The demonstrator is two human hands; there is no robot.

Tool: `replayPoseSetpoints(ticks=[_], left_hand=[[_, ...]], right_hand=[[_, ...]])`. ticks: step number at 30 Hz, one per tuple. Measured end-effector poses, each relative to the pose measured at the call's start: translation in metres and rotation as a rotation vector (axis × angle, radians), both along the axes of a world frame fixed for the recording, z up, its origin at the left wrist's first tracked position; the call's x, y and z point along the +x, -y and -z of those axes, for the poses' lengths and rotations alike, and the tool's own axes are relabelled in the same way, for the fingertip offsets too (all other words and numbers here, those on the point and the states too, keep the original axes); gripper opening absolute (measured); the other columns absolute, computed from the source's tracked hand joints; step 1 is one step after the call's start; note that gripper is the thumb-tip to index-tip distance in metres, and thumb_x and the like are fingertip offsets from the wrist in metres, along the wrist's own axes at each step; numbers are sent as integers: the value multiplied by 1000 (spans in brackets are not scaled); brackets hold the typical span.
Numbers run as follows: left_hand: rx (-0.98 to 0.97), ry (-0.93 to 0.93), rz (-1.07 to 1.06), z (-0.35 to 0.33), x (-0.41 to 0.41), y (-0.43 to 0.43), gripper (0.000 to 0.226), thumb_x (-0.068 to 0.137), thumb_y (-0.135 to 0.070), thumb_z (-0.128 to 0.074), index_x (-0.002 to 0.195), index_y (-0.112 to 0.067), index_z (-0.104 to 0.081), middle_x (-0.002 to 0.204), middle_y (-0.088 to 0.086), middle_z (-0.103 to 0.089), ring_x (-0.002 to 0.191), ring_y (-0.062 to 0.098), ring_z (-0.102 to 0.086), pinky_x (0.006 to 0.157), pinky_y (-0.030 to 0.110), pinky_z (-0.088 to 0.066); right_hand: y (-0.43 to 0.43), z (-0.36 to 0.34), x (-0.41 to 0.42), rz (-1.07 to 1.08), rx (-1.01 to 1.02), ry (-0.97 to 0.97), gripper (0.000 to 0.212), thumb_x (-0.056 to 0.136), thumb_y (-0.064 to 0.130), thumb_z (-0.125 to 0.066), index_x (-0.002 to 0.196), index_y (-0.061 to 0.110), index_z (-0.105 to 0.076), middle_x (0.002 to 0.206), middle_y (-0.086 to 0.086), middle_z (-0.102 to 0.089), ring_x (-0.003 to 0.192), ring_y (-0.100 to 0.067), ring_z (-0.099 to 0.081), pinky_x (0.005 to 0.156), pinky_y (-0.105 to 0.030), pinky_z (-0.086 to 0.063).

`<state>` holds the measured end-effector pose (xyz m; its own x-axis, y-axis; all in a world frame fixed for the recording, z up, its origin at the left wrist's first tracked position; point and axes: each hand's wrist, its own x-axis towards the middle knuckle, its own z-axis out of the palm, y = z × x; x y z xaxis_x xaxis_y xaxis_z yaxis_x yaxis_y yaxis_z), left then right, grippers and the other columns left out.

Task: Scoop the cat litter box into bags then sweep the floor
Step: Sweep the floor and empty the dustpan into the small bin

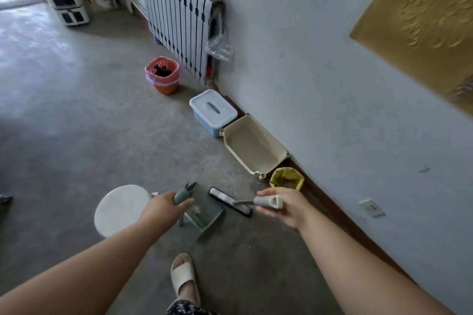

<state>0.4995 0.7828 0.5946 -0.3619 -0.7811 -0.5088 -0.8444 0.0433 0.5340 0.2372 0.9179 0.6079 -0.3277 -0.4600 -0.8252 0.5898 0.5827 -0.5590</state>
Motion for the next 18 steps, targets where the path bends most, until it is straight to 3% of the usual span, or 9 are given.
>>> replayPoseSetpoints(ticks=[3,5,8,11,14,18], left_hand=[[53,29,34,3,0,36,31,86,-52,-59,80,-21,-59,67,6,-59,80,30,-67,62,27,-40],[65,46,45,5,0,56,30,87,-51,-58,80,-22,-57,66,3,-54,87,30,-68,63,27,-37],[74,76,76,11,3,82,29,88,-50,-58,80,-22,-54,63,-1,-51,85,29,-65,63,27,-35],[82,66,91,16,6,101,28,87,-51,-59,79,-25,-53,65,-4,-54,74,22,-57,63,26,-34],[80,74,87,18,9,117,30,85,-55,-59,86,-24,-58,80,3,-64,81,23,-60,68,27,-38],[99,69,62,21,13,132,32,85,-55,-59,87,-23,-58,82,3,-64,80,22,-58,68,26,-38]], right_hand=[[18,16,16,18,150,52,1,87,-2,-55,86,-2,-54,103,-22,-52,87,-37,-58,71,-43,-55],[34,23,28,-86,188,65,14,86,-4,-60,89,3,-49,95,-22,-52,74,-32,-59,70,-40,-51],[62,27,48,-371,364,38,8,84,-3,-64,80,-2,-57,70,-17,-64,54,-19,-62,46,-25,-51],[95,24,51,-486,429,0,9,86,-7,-58,77,-9,-56,50,-15,-61,36,-14,-56,37,-19,-44],[133,10,43,-424,415,23,8,88,-9,-54,81,-6,-54,65,-20,-57,44,-17,-52,37,-20,-46],[173,-1,36,-524,378,-70,4,86,-6,-57,87,-7,-54,68,-20,-58,54,-19,-54,42,-23,-47]])
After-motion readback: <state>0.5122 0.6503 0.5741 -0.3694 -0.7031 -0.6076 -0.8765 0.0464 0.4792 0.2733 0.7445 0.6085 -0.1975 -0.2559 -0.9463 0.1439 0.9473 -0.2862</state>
